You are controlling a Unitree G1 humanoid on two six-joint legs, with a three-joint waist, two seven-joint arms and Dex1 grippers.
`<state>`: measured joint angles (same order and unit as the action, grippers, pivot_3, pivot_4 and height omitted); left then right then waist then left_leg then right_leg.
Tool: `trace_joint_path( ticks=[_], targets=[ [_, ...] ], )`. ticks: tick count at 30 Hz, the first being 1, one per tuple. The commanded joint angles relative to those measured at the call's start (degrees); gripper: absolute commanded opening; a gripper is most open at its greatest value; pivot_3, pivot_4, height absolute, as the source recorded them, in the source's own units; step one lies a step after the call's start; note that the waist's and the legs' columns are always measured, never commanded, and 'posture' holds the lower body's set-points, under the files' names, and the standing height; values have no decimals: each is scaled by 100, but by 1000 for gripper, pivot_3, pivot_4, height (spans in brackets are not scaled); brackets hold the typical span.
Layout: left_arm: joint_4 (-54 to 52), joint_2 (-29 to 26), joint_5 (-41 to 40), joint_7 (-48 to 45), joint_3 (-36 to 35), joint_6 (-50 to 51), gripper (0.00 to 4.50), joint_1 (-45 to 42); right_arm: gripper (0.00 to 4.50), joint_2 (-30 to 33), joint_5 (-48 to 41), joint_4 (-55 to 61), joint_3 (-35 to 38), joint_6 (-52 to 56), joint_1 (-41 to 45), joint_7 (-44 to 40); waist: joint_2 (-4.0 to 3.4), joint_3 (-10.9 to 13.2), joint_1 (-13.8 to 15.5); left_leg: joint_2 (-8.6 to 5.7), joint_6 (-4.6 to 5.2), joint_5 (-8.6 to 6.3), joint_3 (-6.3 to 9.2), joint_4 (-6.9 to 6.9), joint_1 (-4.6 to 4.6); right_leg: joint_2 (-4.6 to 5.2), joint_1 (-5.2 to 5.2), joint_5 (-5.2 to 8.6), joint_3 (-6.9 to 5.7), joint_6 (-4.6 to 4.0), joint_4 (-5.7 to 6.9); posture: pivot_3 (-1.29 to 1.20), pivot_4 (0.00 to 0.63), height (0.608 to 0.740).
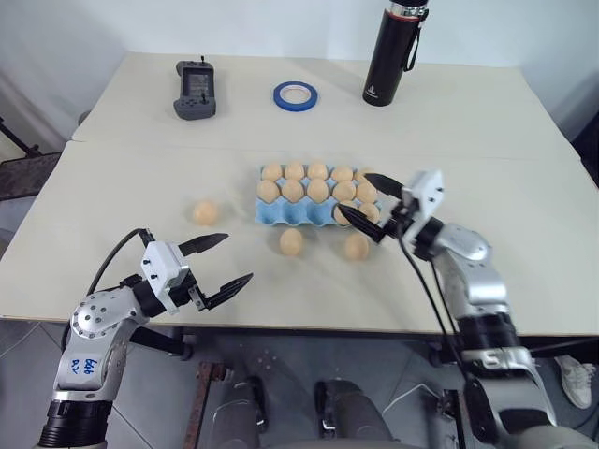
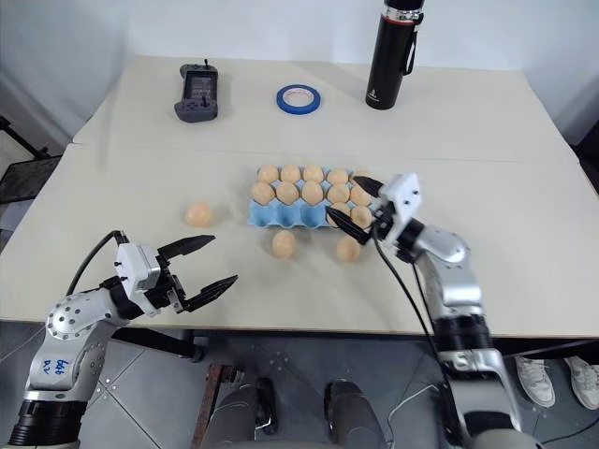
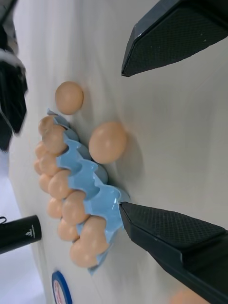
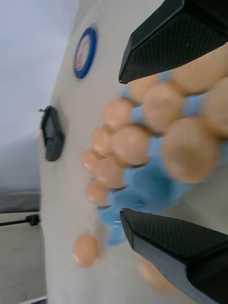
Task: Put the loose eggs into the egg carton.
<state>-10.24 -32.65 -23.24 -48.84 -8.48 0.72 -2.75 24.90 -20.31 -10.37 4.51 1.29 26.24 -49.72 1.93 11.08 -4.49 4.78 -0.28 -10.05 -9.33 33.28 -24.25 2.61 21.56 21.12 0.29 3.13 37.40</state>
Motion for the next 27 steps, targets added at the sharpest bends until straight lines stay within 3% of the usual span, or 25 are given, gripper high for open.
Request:
trace_joint_path(
  ticks=[1,7,13,16,21,27],
  targets=[
    [50,-48,12,-68,-19,-51,4500,-79,4414,510,-262,605,484,99,-534,-205,0,0,-3,0,0,0,0,0,0,0,0,0,0,0,-1,0,150,740],
    [348,7,9,-375,218,-60,4500,-295,4414,1224,-238,1336,1004,-55,-2140,-463,0,0,-23,2,0,0,5,-2,4,-6,-1,3,0,-5,-2,0,150,740],
    [564,92,-83,-693,433,-84,4500,-532,4414,957,-198,1470,1137,-408,-2846,-172,-1,-1,-56,5,0,2,5,14,9,-15,-7,-1,4,2,3,0,150,740],
    [624,106,-93,-828,452,-185,4500,-606,4414,842,-230,1663,969,-348,-2831,-81,-1,-1,-35,4,-1,3,11,21,9,-13,-10,-3,2,3,4,0,150,740],
    [618,29,-114,-919,326,-222,4500,-576,4414,704,-476,2259,480,641,-2441,218,-1,-1,-42,3,-2,3,9,14,8,-10,-8,-3,3,3,4,0,150,740],
    [489,-71,-104,-892,162,-244,4500,-312,4414,451,-62,2205,-173,1257,-1853,687,-1,-1,-22,3,-6,1,14,-2,4,-9,-2,4,-2,-8,0,0,150,740]
  ],
)
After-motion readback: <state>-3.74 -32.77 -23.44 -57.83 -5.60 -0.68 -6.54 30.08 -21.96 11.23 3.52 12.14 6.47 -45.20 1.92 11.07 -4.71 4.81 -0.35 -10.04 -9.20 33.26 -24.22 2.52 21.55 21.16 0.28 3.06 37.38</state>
